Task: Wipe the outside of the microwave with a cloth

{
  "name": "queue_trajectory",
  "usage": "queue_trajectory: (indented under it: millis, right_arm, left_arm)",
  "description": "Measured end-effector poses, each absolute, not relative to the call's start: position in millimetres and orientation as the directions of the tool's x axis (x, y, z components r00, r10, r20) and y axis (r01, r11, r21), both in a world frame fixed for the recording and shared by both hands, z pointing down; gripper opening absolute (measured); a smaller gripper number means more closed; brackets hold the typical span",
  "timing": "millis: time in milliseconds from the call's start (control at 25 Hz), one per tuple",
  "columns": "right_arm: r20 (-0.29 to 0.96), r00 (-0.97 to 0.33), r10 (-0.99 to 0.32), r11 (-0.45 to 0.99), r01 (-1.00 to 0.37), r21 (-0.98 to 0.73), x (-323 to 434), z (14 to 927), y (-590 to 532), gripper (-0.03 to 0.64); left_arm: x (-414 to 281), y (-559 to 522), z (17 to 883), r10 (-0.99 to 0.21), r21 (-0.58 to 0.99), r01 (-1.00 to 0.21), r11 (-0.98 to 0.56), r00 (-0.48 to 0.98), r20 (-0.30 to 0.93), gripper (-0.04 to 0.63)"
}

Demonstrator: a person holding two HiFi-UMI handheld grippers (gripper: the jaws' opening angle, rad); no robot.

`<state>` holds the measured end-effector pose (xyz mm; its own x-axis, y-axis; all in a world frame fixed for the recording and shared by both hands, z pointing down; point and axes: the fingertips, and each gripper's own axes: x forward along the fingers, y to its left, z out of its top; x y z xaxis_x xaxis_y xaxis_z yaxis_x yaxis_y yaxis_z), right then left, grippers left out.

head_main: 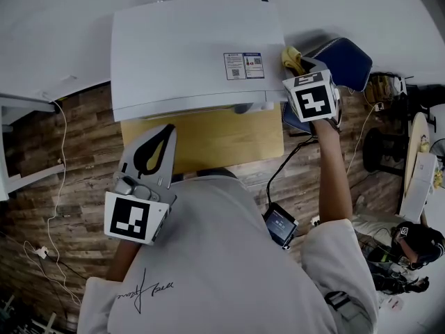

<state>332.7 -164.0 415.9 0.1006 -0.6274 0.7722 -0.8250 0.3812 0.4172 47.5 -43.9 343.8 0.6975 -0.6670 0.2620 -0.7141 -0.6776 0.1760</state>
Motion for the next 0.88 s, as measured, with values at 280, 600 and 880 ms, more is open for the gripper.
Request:
queue_trajectory:
  millis: [280, 600, 880]
  right_arm:
    - [0.777, 0.102, -0.621, 0.358, -0.845, 0.396, 326, 415, -161, 0.121]
    - [0.776, 0.104, -0.622, 0.375, -0.830, 0.412, 306, 413, -160, 0.121]
    - [0.777, 0.093, -0.622, 0.396, -0.819, 0.415, 281, 412, -160, 0.121]
  left_arm:
    - [35, -43, 343, -0.669, 0.174, -0.715, -0.678, 0.697, 0.258, -0.011]
    - [23, -42, 342, -0.668, 0.178, -0.711, -0.680, 0.701, 0.250, -0.011]
    - [10, -38, 342, -0.672, 0.179, -0.714, -0.677, 0.699, 0.246, -0.011]
